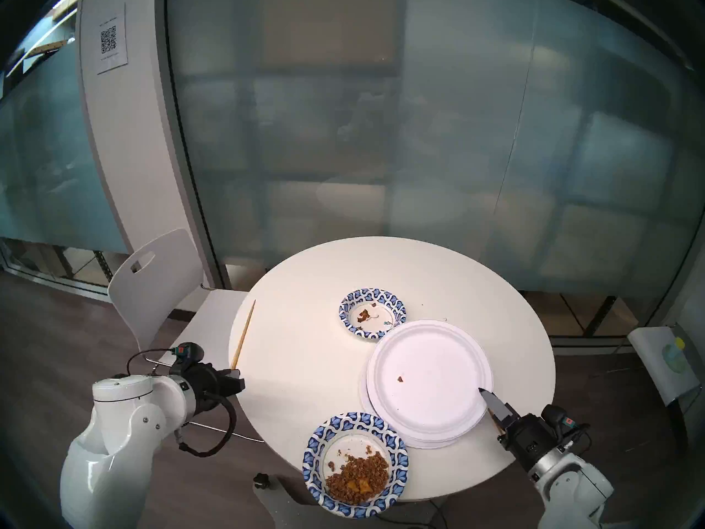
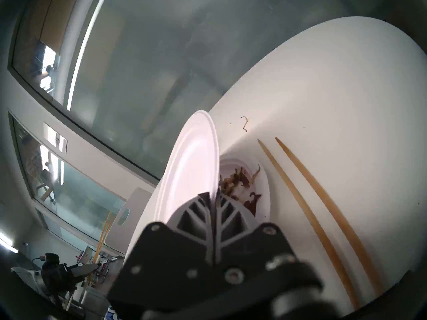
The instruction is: Stack the plates into one stack
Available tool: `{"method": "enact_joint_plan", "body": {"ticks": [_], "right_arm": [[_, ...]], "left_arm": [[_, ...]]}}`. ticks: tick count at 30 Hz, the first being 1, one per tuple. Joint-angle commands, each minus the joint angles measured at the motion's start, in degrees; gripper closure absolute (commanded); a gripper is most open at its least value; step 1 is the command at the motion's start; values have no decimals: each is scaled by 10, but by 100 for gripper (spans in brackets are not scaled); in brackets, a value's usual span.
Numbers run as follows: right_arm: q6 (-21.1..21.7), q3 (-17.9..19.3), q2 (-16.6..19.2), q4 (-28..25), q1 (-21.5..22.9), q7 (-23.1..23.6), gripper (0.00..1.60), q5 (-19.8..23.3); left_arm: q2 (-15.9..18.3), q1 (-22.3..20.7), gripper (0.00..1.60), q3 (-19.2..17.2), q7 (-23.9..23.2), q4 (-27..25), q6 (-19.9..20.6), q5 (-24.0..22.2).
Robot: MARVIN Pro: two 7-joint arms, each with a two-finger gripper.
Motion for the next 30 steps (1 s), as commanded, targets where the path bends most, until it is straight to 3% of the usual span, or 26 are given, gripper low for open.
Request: {"method": "enact_joint_plan", "body": {"ticks": [1,13,30], "right_arm": [[-3,-13,7,-1,18,-8,160,4],[0,-24,17,12,20,-10,160,1],[11,-18,11,-22,-5,-10,160,6]], "left_arm": [[2,-9,160,-7,-1,0,-1,-2],[3,-13,160,-10,-2,2,1,-4],[3,-2,160,-9,-3,-5,-1,-4]]}}
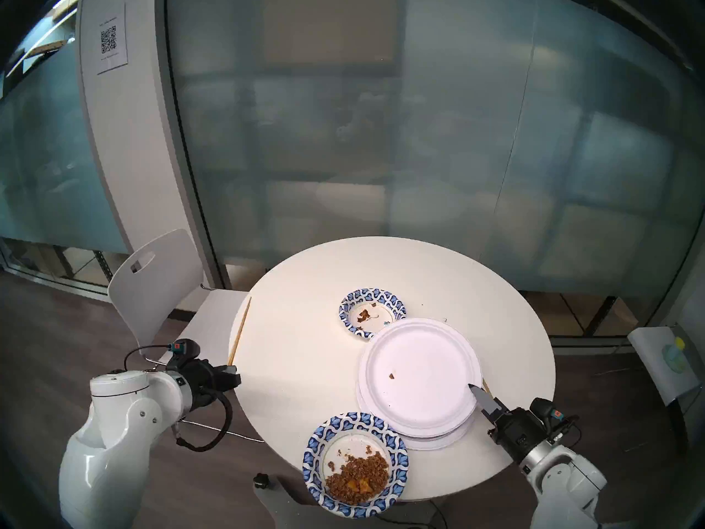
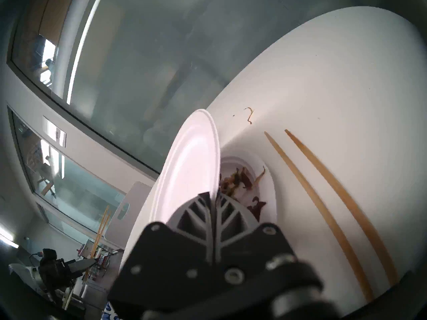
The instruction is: Stack the plates into one stack
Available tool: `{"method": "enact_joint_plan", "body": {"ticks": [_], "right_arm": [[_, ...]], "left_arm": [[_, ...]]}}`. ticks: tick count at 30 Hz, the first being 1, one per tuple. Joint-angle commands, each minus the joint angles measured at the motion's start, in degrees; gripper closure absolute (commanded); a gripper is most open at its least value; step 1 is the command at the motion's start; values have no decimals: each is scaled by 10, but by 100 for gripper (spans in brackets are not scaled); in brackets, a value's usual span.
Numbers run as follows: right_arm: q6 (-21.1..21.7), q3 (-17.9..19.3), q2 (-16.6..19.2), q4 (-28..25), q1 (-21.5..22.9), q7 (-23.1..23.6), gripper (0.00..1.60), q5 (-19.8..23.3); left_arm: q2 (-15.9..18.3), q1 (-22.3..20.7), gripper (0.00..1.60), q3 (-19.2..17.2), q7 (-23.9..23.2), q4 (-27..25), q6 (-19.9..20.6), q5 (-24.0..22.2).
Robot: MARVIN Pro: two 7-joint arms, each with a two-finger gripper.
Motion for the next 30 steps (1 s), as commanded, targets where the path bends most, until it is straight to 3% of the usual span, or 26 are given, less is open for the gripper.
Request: {"method": "enact_joint_plan", "body": {"ticks": [1,17,18,20,21,24,30], "right_arm": [[2,4,-6,-28,-11,6,160,7],[-7,-4,-12,-31,-16,5,160,-3],[-9,-7,-10,-33,-17,4,154,-8],[-11,-7,-12,-35,-15,2,128,-8],[-15,-8,-13,-38,-16,-1,127,-12],[-16,-9,-9,-42,-17,-3,102,-18],[-18,-10,-6,-51,-22,-3,97,-36]], "left_arm": [[0,7,160,-2,0,-15,-2,2],[2,18,160,-7,-5,-18,-7,3],[3,18,160,-7,-6,-18,-7,3],[3,18,160,-8,-6,-17,-7,3],[3,18,160,-8,-6,-17,-7,3],[4,18,160,-9,-7,-17,-8,3],[4,18,160,-9,-9,-17,-8,3]]}}
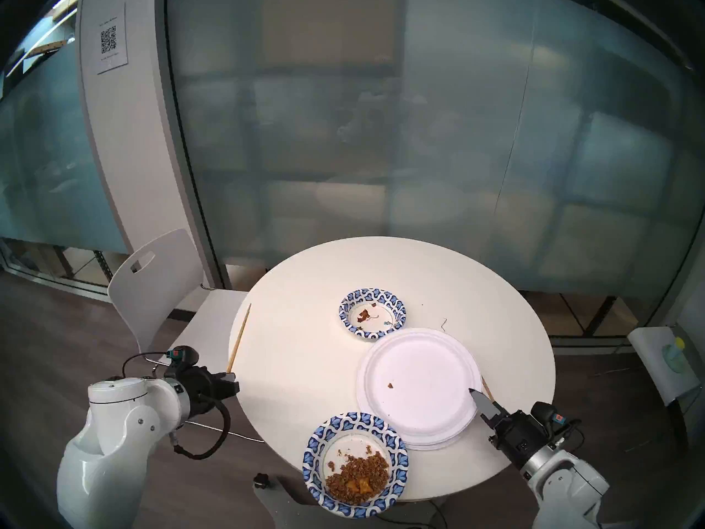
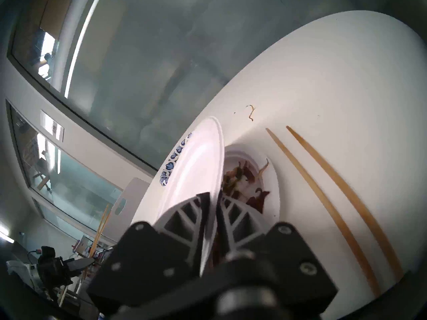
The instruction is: Stack the plates into one stack
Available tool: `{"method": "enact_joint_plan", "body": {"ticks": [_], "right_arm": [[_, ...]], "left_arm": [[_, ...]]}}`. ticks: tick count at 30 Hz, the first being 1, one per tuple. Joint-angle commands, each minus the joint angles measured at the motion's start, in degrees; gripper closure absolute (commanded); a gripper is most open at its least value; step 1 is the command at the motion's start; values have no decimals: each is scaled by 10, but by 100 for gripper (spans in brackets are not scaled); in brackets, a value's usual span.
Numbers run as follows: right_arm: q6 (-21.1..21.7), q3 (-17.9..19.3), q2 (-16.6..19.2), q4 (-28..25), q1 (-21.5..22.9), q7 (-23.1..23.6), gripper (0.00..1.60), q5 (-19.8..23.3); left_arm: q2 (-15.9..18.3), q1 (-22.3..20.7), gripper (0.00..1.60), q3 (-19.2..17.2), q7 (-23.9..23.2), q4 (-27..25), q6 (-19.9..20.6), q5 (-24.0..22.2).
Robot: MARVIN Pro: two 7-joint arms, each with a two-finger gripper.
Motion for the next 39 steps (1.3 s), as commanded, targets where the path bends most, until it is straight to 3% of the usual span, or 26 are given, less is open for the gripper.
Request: {"method": "enact_joint_plan", "body": {"ticks": [1,21,30,38,39], "right_arm": [[-7,-3,6,-24,-3,0,97,-12],[-32,-22,23,-59,-10,-8,75,-86],[-38,-45,44,-83,-24,-24,80,-152],[-46,-49,44,-82,-29,-26,80,-170],[-46,-49,44,-81,-29,-24,74,-170]], "left_arm": [[1,-3,160,-3,-1,-12,-4,1],[0,1,160,-1,-2,-17,-4,3],[-1,3,160,0,-3,-20,-4,4],[-2,5,160,0,-3,-22,-6,5],[-3,5,160,0,-3,-22,-6,5]]}}
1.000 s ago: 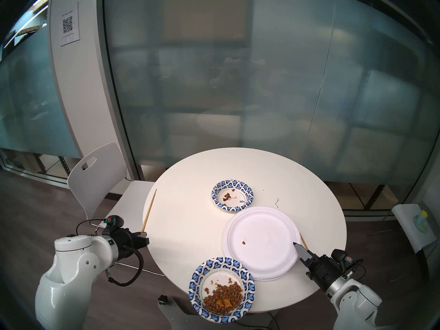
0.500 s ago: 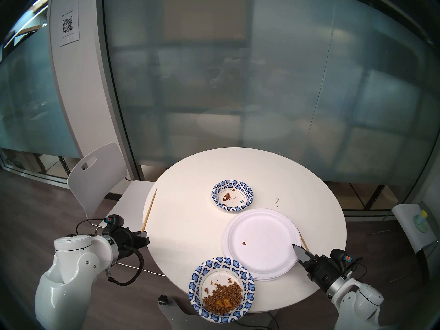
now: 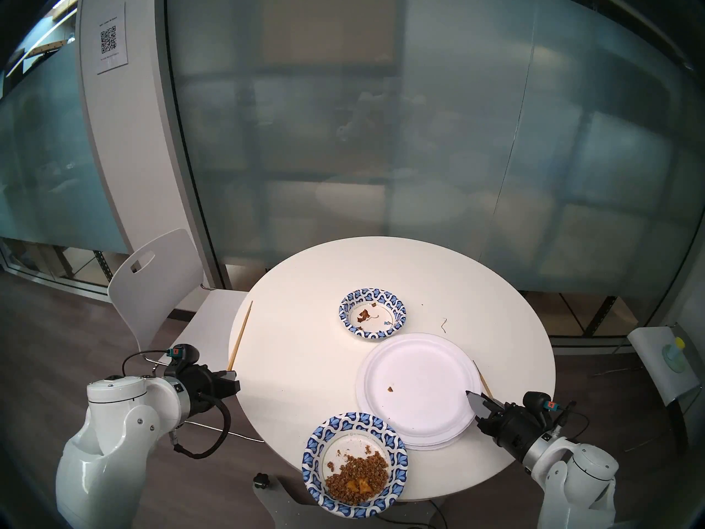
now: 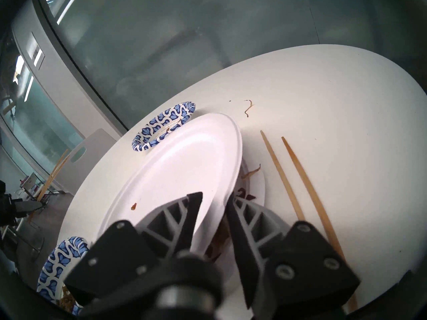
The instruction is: Stack the plates into one stack
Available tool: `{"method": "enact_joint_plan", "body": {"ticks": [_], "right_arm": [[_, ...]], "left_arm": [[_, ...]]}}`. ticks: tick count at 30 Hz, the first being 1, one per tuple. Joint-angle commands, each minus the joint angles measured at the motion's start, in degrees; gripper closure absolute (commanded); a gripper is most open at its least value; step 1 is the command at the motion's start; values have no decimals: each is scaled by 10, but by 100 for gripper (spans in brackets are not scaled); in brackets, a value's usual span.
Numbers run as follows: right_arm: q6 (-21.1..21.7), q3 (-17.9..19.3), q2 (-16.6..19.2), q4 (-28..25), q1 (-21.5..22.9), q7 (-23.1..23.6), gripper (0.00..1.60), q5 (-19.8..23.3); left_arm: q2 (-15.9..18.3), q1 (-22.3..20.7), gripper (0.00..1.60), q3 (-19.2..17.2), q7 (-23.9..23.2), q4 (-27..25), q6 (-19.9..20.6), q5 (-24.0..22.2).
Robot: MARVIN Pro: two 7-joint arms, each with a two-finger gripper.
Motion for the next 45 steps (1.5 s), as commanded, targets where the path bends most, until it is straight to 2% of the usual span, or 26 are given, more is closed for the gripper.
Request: {"method": "enact_joint_plan", "body": {"ticks": [1,6,8,12,21,30,35,45], "right_arm": [[-10,-5,5,-16,-3,6,74,-4],[-17,-14,16,-21,-10,8,67,-24],[-21,-25,27,-29,-17,4,26,-51],[-26,-30,30,-33,-21,4,22,-64],[-31,-36,35,-66,-36,4,23,-98],[-31,-12,21,-117,-69,17,24,-89],[-36,-15,20,-98,-73,22,28,-93],[-37,-42,18,-59,-34,20,26,-95]], "left_arm": [[-3,2,160,0,1,-14,-5,1],[-3,3,160,-1,0,-14,-6,2],[-3,3,160,-1,-1,-14,-6,3],[-4,4,160,-1,-2,-14,-6,3],[-4,3,160,-1,-2,-13,-5,4],[-5,0,160,4,-3,-13,-5,7],[-6,2,160,7,-2,-19,-3,8],[-8,4,160,2,-3,-19,-3,8]]}}
